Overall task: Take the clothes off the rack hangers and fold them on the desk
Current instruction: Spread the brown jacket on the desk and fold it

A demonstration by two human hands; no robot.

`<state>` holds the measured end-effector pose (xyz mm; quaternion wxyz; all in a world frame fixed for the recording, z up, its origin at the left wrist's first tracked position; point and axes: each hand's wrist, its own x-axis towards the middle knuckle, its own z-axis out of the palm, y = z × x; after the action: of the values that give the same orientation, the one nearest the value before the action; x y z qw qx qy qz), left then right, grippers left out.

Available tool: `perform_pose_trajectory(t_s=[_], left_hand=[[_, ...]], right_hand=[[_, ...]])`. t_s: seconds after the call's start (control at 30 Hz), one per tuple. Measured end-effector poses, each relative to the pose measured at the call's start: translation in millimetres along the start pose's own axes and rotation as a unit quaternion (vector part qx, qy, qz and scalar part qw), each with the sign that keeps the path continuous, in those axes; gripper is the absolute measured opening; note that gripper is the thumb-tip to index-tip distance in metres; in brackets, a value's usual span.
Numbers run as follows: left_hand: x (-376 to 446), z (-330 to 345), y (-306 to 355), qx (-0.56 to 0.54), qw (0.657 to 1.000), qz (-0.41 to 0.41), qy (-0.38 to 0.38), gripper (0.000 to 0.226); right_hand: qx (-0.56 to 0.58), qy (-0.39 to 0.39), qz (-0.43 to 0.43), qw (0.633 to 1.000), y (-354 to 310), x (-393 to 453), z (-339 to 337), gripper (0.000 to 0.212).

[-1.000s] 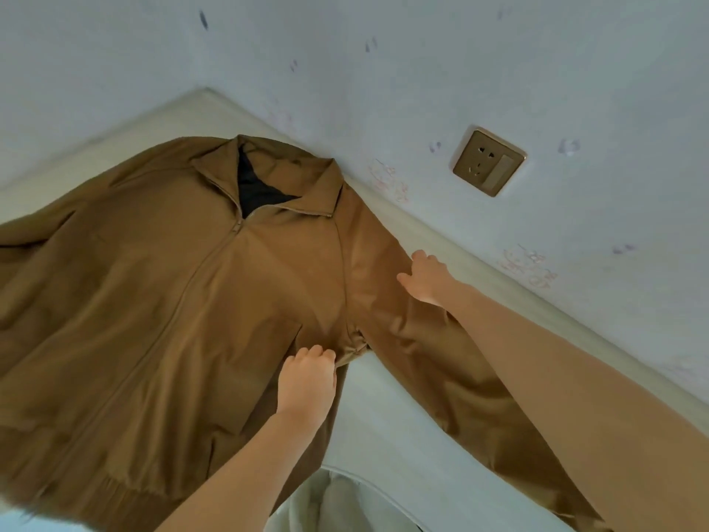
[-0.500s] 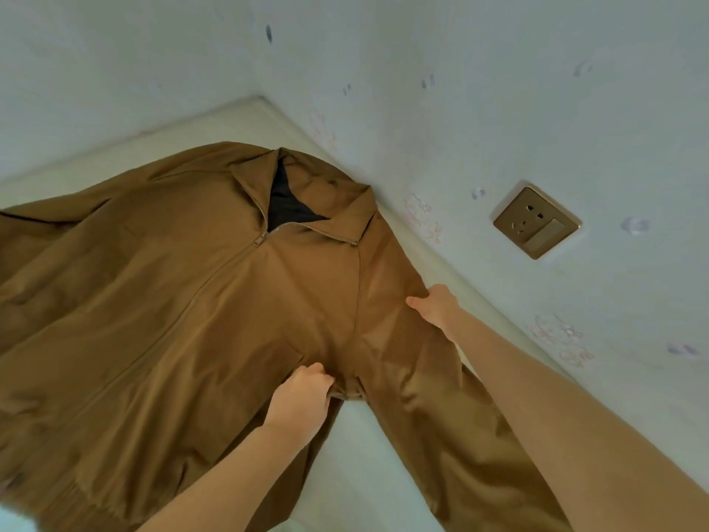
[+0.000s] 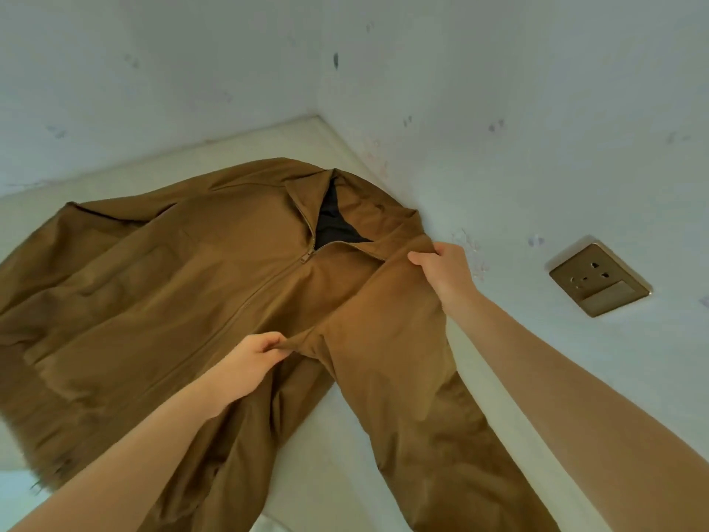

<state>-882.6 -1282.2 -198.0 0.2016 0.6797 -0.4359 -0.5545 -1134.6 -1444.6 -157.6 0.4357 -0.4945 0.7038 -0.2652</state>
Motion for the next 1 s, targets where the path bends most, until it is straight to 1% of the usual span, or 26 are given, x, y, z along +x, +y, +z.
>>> perform_pose_trajectory(t_s=[0.07, 0.1, 0.2, 0.27, 0.37, 0.47, 0.5, 0.53, 0.6, 0.63, 0.67, 0.7, 0.73, 0.77, 0.8, 0.83, 0.87, 0.9, 0.93, 1.0], left_hand=[[8, -18, -9, -0.062, 0.996, -0.039, 0.049, 0.023], [10, -26, -14, -0.077, 0.993, -0.058, 0.069, 0.024], [18, -41, -30, -0.078, 0.986, -0.109, 0.098, 0.035], [21, -46, -44, -0.074, 0.984, -0.119, 0.111, 0.042], [21, -48, -64, -0.034, 0.984, -0.114, 0.129, 0.036], [16, -48, -76, -0.015, 0.985, -0.088, 0.15, 0.033], [13, -48, -78, -0.021, 0.984, -0.082, 0.159, 0.033], [10, -47, -78, -0.027, 0.983, -0.078, 0.164, 0.032], [0, -42, -78, -0.028, 0.984, -0.075, 0.158, 0.031], [-5, -39, -77, -0.016, 0.987, -0.073, 0.14, 0.034], [-9, -35, -76, 0.0, 0.991, -0.069, 0.114, 0.042], [-14, -32, -77, 0.027, 0.994, -0.064, 0.088, 0.056], [-17, -30, -78, 0.066, 0.994, -0.054, 0.068, 0.073], [-20, -27, -80, 0.114, 0.991, -0.046, 0.054, 0.086], [-22, -25, -82, 0.157, 0.986, -0.038, 0.047, 0.094], [-26, -23, -84, 0.184, 0.981, -0.032, 0.044, 0.097], [-30, -22, -85, 0.203, 0.978, -0.027, 0.043, 0.097], [-34, -20, -85, 0.215, 0.975, -0.029, 0.042, 0.095], [-38, -18, -86, 0.223, 0.973, -0.037, 0.043, 0.092], [-48, -18, -93, 0.226, 0.97, -0.071, 0.047, 0.081]], right_hand=[[-0.03, -0.003, -0.02, 0.999, -10, 16, 24, 0.043], [-0.039, -0.002, -0.024, 0.999, -13, 24, 37, 0.048], [-0.066, -0.004, -0.026, 0.997, -16, 49, 69, 0.053], [-0.107, -0.005, -0.034, 0.994, -13, 61, 89, 0.05], [-0.176, -0.016, -0.04, 0.984, -1, 75, 114, 0.047], [-0.259, -0.042, -0.048, 0.964, 6, 83, 131, 0.048], [-0.309, -0.04, -0.057, 0.949, 6, 83, 134, 0.048], [-0.38, -0.023, -0.069, 0.922, 4, 79, 137, 0.046], [-0.518, 0.053, -0.118, 0.845, -4, 64, 145, 0.039], [-0.556, 0.088, -0.164, 0.81, -8, 52, 150, 0.036], [-0.572, 0.107, -0.218, 0.784, -11, 39, 153, 0.036], [-0.569, 0.101, -0.282, 0.766, -14, 24, 157, 0.039], [-0.557, 0.057, -0.343, 0.754, -14, 10, 160, 0.043], [-0.535, -0.017, -0.398, 0.745, -13, -5, 163, 0.045], [-0.505, -0.107, -0.434, 0.738, -11, -19, 166, 0.045], [-0.479, -0.194, -0.445, 0.732, -8, -34, 170, 0.045], [-0.462, -0.256, -0.446, 0.722, -3, -46, 173, 0.047], [-0.463, -0.289, -0.444, 0.711, 3, -55, 176, 0.05], [-0.48, -0.298, -0.438, 0.699, 9, -59, 177, 0.054], [-0.532, -0.281, -0.426, 0.676, 18, -62, 176, 0.059]])
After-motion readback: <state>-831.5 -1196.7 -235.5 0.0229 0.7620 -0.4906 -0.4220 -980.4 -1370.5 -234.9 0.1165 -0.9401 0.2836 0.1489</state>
